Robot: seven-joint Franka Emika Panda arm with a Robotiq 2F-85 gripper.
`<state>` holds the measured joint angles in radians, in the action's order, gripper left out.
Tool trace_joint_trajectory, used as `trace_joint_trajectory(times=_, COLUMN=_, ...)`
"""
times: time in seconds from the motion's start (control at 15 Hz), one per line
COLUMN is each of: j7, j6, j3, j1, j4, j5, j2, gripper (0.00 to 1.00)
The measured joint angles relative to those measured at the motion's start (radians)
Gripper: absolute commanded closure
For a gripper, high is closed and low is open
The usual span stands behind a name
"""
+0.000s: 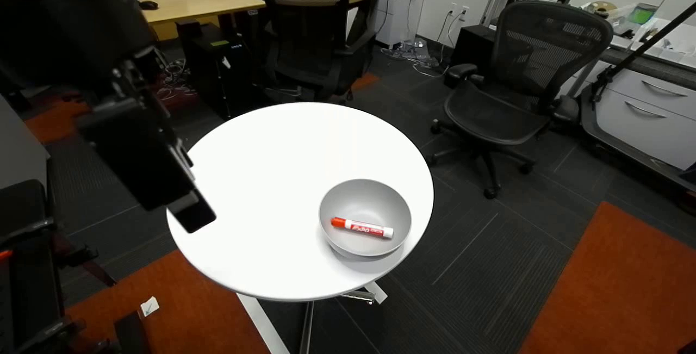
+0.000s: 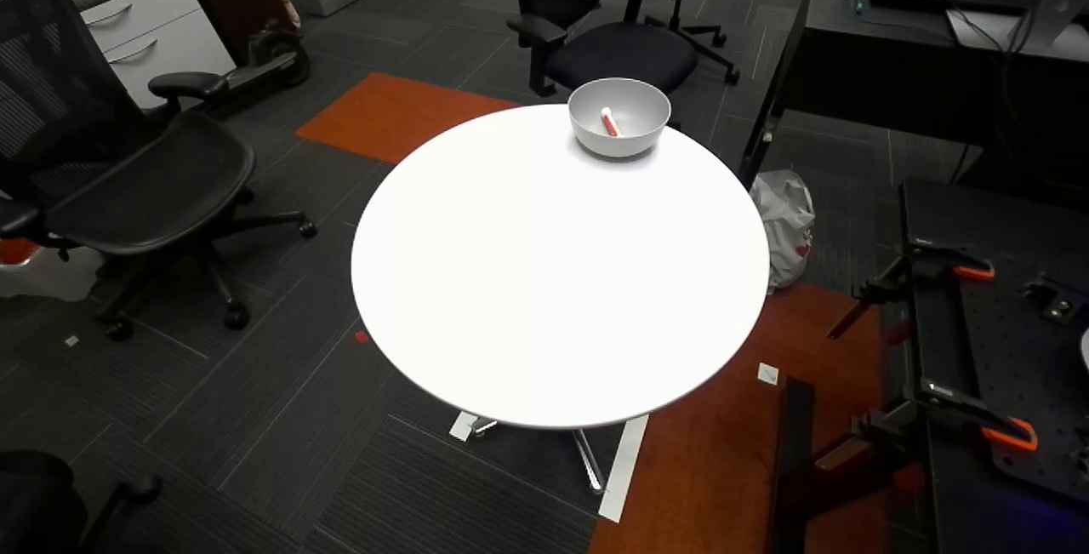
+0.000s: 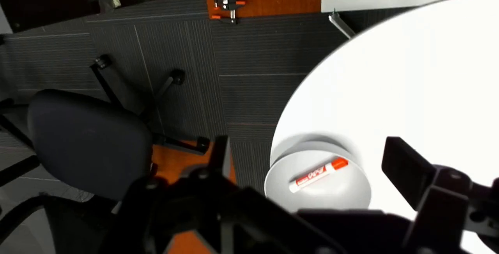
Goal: Put the marker on the table
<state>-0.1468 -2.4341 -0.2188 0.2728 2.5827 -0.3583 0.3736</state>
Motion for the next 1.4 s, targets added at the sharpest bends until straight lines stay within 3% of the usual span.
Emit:
trace_joint_trajectory(times=0.4, j7=0.042, j6=-0.074, j3=0.013, j1=-0.061, j4=-0.135, j5=0.152, j2=-0.176, gripper=0.0)
trace_joint_trajectory(times=1.0, j7=0.398, j6=-0.079, j3=0.054, j1=-0.083, j4=-0.379, j5=0.156, j2=-0.505, gripper=0.0)
trace_joint_trajectory(times=1.4, j7=0.432, j6=-0.158, j3=0.052, j1=-0.089, j4=-0.516, j5=0.288, j2=-0.695, gripper=0.0)
